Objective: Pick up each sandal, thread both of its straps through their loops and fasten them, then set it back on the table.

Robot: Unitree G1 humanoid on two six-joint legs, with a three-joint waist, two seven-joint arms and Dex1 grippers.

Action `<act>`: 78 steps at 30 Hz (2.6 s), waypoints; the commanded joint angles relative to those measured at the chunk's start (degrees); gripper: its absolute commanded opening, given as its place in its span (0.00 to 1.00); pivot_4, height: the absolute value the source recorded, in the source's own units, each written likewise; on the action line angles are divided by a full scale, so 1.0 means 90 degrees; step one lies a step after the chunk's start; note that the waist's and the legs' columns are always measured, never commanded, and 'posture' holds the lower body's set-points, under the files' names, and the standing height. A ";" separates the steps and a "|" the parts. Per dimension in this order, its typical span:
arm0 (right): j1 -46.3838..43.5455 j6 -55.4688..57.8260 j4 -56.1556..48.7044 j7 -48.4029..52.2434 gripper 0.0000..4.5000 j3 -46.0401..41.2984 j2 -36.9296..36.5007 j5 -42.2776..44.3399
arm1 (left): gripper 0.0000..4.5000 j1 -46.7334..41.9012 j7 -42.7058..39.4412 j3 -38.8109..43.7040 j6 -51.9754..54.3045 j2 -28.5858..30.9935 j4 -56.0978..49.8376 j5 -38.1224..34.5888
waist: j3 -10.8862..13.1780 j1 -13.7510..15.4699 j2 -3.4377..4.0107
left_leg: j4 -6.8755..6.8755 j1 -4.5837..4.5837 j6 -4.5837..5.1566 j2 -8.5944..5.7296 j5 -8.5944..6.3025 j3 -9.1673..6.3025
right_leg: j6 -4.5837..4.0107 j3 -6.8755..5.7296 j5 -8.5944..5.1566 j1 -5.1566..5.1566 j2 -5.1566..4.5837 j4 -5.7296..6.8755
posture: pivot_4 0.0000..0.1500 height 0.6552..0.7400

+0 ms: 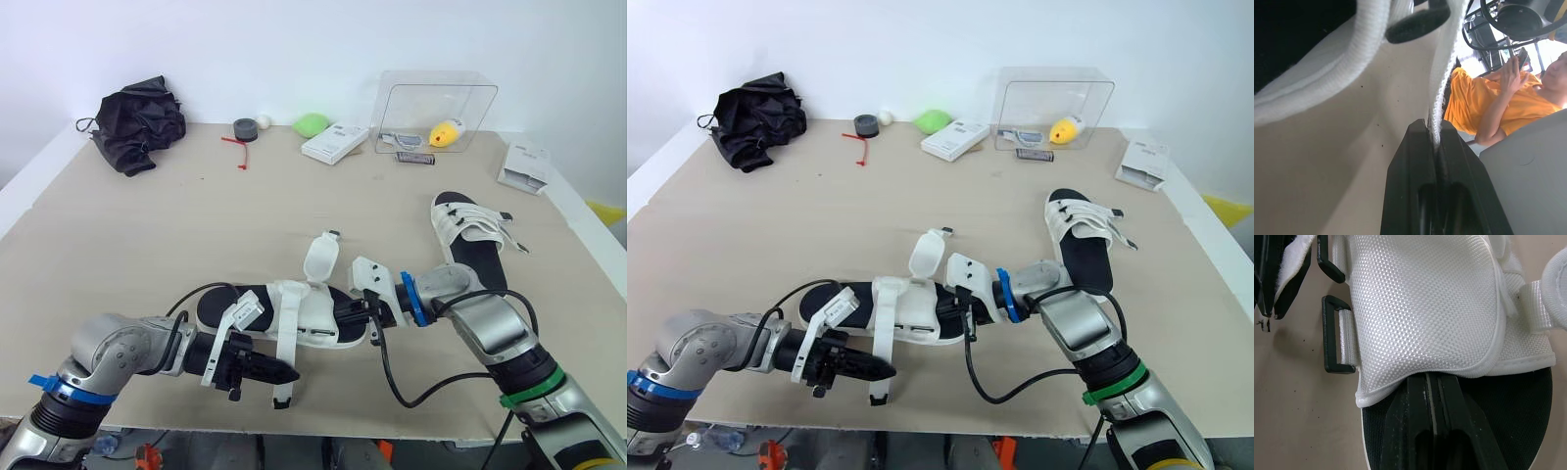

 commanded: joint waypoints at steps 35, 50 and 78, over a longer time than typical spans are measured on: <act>0.0312 0.0308 0.0070 0.0038 0.00 0.0455 -0.0068 -0.0058 | 0.01 -0.3096 -0.1472 -0.0156 0.1070 -0.0225 0.2916 0.0316 | 0.0005 -0.0050 -0.0012 | -0.0006 -0.0011 -0.0047 -0.0011 -0.0006 -0.0030 | -0.0035 -0.0029 0.0012 -0.0001 0.0013 -0.0004 | 1.00 1.00; 0.0355 0.0386 -0.0025 0.0015 0.00 0.0448 -0.0067 -0.0019 | 0.01 -0.2742 -0.1917 -0.0501 -0.0728 -0.0499 0.2494 0.1475 | 0.0005 -0.0045 -0.0012 | -0.0006 -0.0011 -0.0045 -0.0007 -0.0007 -0.0028 | -0.0037 -0.0028 0.0011 -0.0001 0.0013 -0.0004 | 1.00 1.00; 0.0353 0.0390 0.0010 0.0010 0.00 0.0451 -0.0053 0.0011 | 0.01 -0.1945 -0.3449 -0.1056 -0.2897 0.0141 0.1269 0.2494 | 0.0005 -0.0034 -0.0011 | -0.0001 -0.0007 -0.0034 0.0001 -0.0019 -0.0025 | -0.0043 -0.0028 -0.0005 0.0004 0.0024 -0.0004 | 1.00 1.00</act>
